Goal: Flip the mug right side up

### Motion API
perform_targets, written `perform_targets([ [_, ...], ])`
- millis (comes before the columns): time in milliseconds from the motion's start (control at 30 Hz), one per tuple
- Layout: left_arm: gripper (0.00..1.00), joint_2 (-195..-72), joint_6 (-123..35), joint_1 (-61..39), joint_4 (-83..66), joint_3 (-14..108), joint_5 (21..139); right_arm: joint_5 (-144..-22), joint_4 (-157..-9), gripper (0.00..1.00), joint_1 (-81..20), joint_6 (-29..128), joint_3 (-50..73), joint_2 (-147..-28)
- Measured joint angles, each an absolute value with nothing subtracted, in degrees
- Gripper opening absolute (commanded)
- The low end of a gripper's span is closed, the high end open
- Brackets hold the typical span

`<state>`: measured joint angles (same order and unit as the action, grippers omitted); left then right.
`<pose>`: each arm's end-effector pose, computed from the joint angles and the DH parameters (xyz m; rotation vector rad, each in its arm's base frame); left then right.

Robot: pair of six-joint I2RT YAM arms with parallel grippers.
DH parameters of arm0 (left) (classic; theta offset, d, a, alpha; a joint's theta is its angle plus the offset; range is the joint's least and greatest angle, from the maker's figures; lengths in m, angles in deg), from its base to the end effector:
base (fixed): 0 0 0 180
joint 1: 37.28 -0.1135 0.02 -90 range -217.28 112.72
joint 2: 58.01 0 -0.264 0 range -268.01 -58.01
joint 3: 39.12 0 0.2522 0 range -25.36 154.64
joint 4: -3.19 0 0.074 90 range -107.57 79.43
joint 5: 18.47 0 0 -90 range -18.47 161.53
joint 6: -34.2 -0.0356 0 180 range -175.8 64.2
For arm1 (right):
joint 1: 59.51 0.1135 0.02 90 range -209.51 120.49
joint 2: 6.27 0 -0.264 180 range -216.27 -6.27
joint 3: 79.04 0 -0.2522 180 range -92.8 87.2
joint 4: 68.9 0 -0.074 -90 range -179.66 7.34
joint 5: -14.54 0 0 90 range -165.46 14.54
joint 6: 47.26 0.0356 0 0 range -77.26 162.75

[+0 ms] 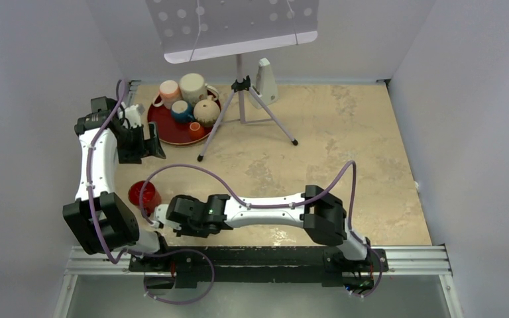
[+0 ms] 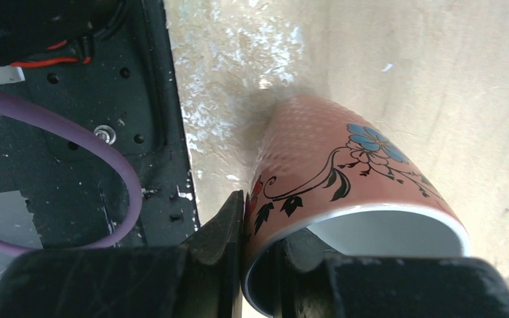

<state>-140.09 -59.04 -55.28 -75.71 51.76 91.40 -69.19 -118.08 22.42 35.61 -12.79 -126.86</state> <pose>0.2600 0.0718 0.3125 -0.2659 2.7023 -0.3795 0.0693 0.4607 0.2200 -1.7798 1.8709 0.3668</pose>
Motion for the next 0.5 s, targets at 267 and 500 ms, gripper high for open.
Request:
perform_targets([
  [267, 0.9, -140.1, -61.2, -55.3, -75.2, 51.6, 89.6, -67.1, -127.2, 0.05, 21.8, 35.7, -24.2, -133.0],
  [500, 0.91, -140.9, -63.0, -55.3, -74.8, 51.6, 88.5, -65.2, -131.6, 0.43, 23.0, 36.0, -26.8, -135.5],
])
